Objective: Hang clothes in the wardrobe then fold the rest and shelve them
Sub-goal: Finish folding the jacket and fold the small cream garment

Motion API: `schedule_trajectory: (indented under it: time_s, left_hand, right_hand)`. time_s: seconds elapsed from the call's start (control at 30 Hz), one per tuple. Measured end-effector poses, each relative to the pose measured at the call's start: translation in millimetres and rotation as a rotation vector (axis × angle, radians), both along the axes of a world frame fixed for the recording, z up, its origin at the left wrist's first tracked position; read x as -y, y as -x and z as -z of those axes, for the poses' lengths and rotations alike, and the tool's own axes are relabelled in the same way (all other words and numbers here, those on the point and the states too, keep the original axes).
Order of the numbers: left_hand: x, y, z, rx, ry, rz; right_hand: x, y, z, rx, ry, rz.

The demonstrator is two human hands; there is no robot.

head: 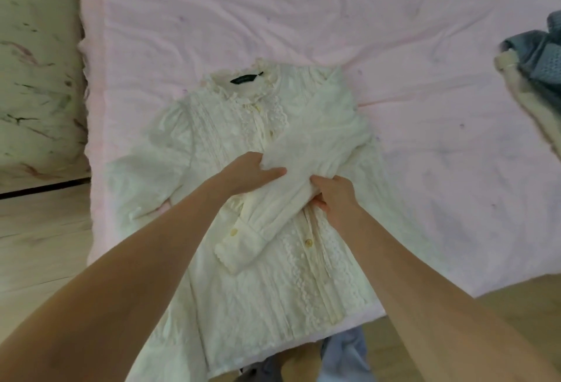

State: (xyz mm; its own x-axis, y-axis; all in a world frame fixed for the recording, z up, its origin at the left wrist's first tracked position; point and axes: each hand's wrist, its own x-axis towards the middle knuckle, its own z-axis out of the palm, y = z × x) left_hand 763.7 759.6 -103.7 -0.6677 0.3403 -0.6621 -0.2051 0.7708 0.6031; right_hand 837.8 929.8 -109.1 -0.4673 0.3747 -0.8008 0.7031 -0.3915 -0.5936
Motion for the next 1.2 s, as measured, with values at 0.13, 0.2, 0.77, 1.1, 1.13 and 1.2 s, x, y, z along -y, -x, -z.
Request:
schedule_trajectory:
  time_s: [0.13,0.2,0.77,1.1,1.13,1.2]
  left_hand:
    - [27,-11,-5,0.047,0.205,0.332]
    - [39,-20,-12,-0.046,0.356,0.494]
    - [107,-122,1,-0.378,0.180,0.403]
    - [128,-139,14,-0.423,0.108,0.231]
    - [130,-141,15,-0.467,0.131,0.335]
    - [131,-146,16,-0.558,0.129,0.391]
  right_hand:
    - [6,-7,2,0.054,0.031,0.101]
    - [19,-15,-3,0.034,0.121,0.071]
    - [86,-85,-11,-0.016,-0.734,-0.797]
    - [64,-52,13,-0.464,-1.112,-1.701]
    - [61,-51,14,-0.441,-1.091,-1.749]
    - [59,-52,15,-0.404,-1.076,-1.793]
